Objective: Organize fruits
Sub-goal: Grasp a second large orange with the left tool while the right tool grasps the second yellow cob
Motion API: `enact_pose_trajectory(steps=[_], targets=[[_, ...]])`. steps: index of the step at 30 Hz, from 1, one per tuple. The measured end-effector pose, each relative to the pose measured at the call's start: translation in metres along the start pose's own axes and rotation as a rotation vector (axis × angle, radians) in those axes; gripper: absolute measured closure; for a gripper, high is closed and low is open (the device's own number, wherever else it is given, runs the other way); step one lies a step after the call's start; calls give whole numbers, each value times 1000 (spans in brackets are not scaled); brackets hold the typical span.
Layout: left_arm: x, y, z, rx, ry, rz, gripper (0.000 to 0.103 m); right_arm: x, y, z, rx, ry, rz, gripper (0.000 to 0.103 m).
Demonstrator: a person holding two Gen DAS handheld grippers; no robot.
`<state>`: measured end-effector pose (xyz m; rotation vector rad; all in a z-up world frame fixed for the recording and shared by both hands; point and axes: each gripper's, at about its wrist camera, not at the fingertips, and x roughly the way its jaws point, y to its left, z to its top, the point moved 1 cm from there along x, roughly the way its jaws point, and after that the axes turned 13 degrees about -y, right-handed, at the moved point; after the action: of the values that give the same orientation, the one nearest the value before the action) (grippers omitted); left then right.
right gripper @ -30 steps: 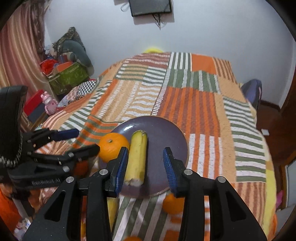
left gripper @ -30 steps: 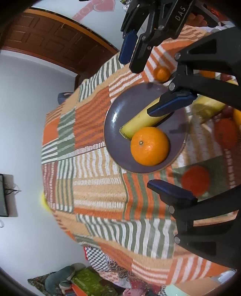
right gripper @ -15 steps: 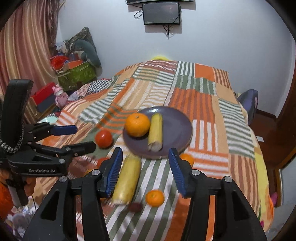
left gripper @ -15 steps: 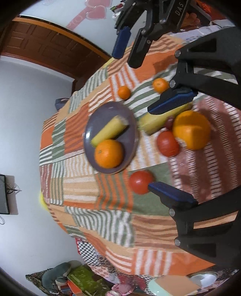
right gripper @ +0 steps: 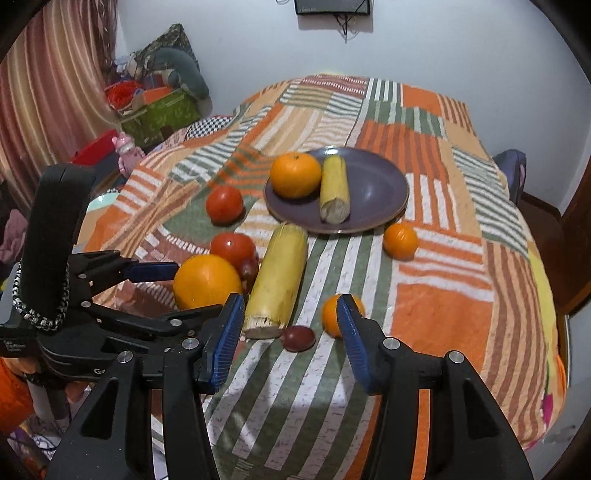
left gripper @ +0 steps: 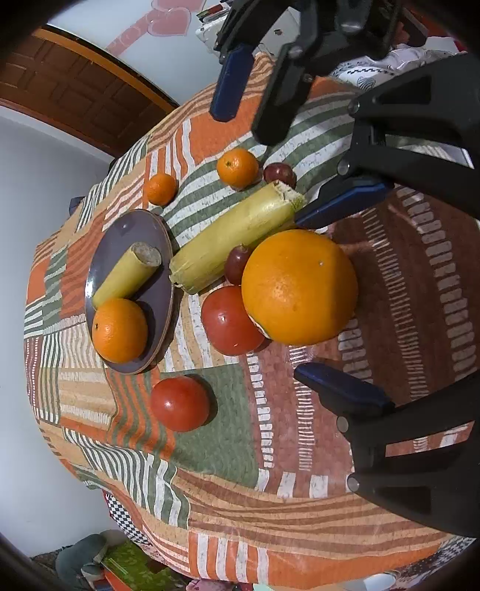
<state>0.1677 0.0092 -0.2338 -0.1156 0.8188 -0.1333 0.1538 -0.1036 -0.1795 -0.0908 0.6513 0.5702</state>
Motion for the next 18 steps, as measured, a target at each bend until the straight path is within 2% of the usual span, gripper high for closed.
enact_pose_trajectory(steps=[4, 6, 10, 12, 18], targets=[[1, -1, -1, 0, -34, 3, 30, 6, 4, -4, -3, 15, 10, 55], [-3, -4, -3, 25, -63, -12, 38, 11, 6, -3, 0, 22, 23, 55], [-7, -4, -4, 45, -78, -22, 39, 23, 5, 0, 13, 45, 44, 55], [-9, 1, -4, 36, -77, -29, 39, 28, 7, 0, 11, 61, 56, 59], [-18, 25, -7, 15, -80, 9, 39, 49, 13, -3, -3, 116, 79, 62]])
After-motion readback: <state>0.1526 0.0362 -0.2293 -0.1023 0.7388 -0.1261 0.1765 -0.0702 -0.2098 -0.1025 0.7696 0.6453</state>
